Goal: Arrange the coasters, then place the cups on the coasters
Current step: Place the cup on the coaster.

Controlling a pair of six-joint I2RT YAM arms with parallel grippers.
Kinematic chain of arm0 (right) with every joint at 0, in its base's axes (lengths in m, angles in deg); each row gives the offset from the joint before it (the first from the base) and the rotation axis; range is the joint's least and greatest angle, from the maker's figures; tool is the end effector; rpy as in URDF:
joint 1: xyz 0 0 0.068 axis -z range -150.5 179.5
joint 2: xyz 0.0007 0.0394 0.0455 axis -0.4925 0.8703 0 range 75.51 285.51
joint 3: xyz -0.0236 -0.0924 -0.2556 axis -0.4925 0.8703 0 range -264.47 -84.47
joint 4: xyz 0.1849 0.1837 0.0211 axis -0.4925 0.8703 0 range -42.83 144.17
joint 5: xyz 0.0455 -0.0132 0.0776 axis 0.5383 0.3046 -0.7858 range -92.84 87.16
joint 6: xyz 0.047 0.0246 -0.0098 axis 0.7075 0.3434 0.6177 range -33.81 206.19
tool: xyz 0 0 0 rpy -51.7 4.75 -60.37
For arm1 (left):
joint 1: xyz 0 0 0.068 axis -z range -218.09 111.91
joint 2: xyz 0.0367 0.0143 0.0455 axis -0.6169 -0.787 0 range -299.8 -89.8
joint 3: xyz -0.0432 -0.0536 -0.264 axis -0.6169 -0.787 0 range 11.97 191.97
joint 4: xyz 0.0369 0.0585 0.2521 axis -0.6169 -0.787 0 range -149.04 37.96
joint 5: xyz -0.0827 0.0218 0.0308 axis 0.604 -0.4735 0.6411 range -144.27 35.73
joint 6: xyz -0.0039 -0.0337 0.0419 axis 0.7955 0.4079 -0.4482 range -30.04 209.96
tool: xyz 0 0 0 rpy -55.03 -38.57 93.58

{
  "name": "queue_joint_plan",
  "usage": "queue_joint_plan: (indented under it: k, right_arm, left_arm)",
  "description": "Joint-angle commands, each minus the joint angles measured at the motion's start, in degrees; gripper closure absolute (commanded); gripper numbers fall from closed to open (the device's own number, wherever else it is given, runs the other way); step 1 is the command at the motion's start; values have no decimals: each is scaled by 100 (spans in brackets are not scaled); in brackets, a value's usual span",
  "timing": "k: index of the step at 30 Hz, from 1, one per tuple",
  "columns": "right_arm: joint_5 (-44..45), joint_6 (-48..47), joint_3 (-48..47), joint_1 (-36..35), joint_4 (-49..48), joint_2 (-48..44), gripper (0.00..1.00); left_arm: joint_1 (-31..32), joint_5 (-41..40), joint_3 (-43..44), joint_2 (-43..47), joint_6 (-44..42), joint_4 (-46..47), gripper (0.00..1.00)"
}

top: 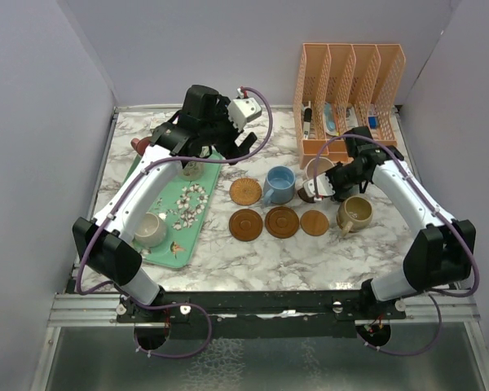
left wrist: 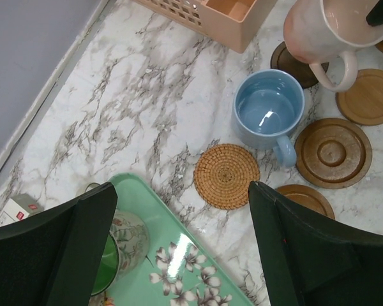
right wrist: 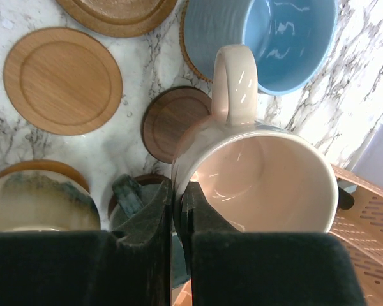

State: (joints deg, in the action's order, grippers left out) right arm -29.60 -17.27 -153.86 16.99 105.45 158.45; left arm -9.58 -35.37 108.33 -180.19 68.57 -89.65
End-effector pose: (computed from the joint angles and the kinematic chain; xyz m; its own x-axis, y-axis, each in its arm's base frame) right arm 0.2629 0.0749 0.2759 0.5374 -0.7702 -0.3434 -0.8252 -0.3961 -0.4027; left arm 0.3029 -0.1777 0.4063 -0.1762 0.4883 -0.8547 0.8141 0.5603 0.1523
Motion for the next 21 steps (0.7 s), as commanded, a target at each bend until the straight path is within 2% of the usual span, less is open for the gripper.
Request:
queue_joint_plan:
  k: [1,21]
  right_arm:
    - [-517,-849,-599,223,312,334,99]
    - [-581,-1563,-853,367,931,1063,99]
  left_arm:
    - [-64,-17,-89,161,-84,243,13]
    - [-98,226,-152,24,-141,248,14]
